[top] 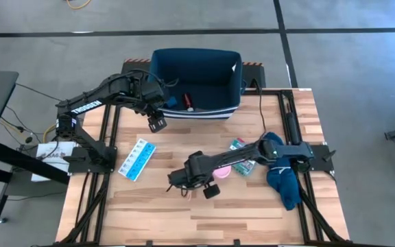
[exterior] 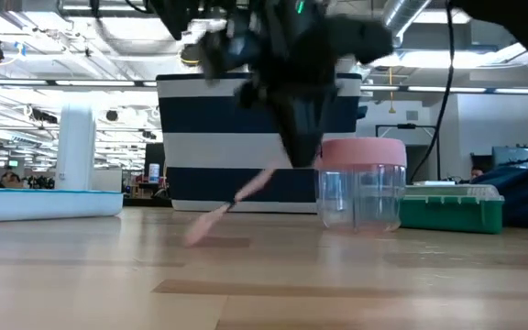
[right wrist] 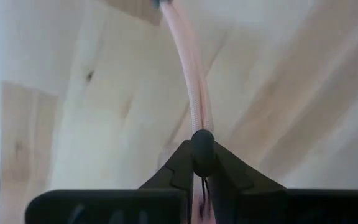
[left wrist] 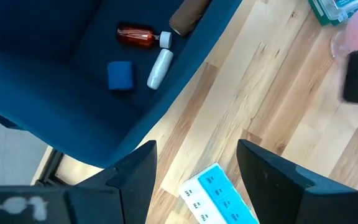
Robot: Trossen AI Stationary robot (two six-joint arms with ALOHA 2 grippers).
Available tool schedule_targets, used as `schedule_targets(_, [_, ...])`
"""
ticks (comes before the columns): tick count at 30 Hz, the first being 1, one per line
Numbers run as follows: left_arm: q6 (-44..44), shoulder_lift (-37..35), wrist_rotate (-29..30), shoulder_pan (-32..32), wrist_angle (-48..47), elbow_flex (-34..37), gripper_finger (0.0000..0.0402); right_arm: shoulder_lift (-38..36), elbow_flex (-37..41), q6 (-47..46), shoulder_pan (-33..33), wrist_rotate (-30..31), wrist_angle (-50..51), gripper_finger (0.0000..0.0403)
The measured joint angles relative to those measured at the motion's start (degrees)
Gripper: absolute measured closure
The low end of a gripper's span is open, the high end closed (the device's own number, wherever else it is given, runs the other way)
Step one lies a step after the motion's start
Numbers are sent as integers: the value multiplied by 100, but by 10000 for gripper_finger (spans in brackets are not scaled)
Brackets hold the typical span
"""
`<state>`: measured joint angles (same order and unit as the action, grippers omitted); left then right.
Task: Pick & place medical supplies in basket/bin
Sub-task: Put the pink container in the blue bin
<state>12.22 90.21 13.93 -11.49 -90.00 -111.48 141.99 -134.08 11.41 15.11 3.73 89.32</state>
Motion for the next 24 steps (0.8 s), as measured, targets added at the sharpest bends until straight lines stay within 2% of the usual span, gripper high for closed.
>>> schedule_targets(7, [-64,1,284,0,-5,17,189,-641,-42,-158,304,1033,64,383])
schedule_targets(10, [38,2,258,47,-2,17,189,-1063,-41,-238,332,1222,75,383])
schedule_targets(16, [88,2,234,336,-2,17,189,-2062,-42,-538,275,2080,61,383])
schedule_targets(21, [114,2,199,727,-1,17,189,-2926,-42,-298,127,3486,34,383])
schedule_targets(24, [149,2,202,1014,-2,17,189,-3409,-42,-317,-88,4260,-329,382])
